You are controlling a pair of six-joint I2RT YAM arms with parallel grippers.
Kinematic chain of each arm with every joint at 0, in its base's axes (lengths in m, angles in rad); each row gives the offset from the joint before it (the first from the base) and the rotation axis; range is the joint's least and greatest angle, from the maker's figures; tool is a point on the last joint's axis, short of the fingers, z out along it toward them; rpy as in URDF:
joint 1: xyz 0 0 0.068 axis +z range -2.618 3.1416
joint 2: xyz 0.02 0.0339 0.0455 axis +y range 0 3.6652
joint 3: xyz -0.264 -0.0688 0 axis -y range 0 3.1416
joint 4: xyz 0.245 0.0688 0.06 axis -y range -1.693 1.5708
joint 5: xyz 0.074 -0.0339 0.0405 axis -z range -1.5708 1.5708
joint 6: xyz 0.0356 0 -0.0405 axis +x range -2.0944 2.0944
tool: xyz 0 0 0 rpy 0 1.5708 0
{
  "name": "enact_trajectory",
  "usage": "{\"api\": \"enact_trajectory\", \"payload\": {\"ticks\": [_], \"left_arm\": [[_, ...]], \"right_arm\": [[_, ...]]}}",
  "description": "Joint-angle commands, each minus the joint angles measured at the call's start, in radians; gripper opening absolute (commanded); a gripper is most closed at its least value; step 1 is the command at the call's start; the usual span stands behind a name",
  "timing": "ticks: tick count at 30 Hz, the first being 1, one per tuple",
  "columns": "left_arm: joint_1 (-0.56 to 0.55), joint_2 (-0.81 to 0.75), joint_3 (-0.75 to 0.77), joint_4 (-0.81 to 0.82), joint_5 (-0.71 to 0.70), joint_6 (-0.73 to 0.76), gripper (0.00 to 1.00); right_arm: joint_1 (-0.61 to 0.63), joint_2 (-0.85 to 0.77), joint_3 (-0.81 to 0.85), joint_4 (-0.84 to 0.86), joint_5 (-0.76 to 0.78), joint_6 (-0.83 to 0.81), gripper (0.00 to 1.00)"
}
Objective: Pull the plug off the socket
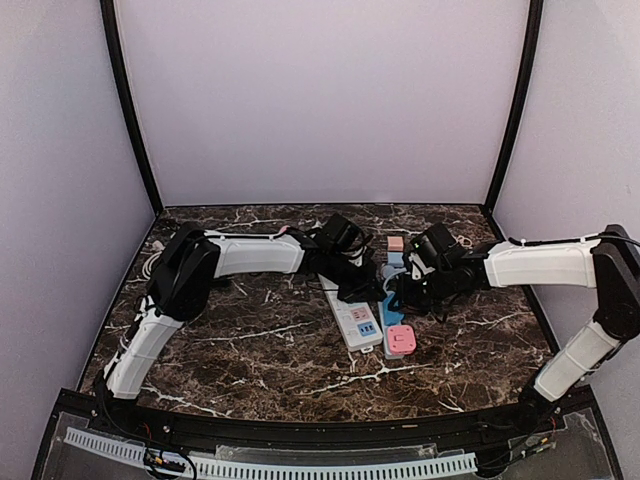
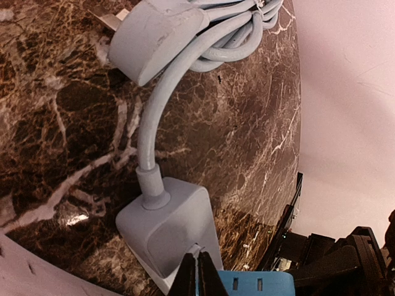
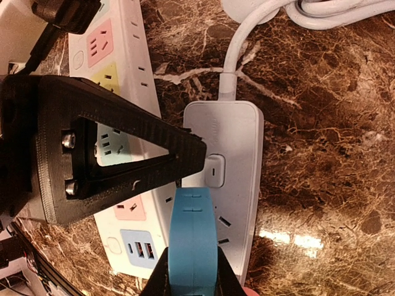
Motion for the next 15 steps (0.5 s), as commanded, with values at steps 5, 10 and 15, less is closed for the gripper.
{"api": "enact_trajectory", "payload": {"ticks": [5,10,15], "left_arm": [[-0.012,0.023,0.071,-0.139,-0.063,0.050,0.04],[-0.024,0.033,0.069,-0.215,-0.098,0.081,0.03],[-0.025,0.042,0.066,-0.243,-0.113,0.090,0.02]], "right_arm": [[0.019,0.023,0.019,-0.041,-0.003,-0.013,0.00],[0.013,0.026,0.035,-0.025,0.000,-0.013,0.00],[-0.025,0.009,0.028,0.039,-0.050,0.001,0.00]]}}
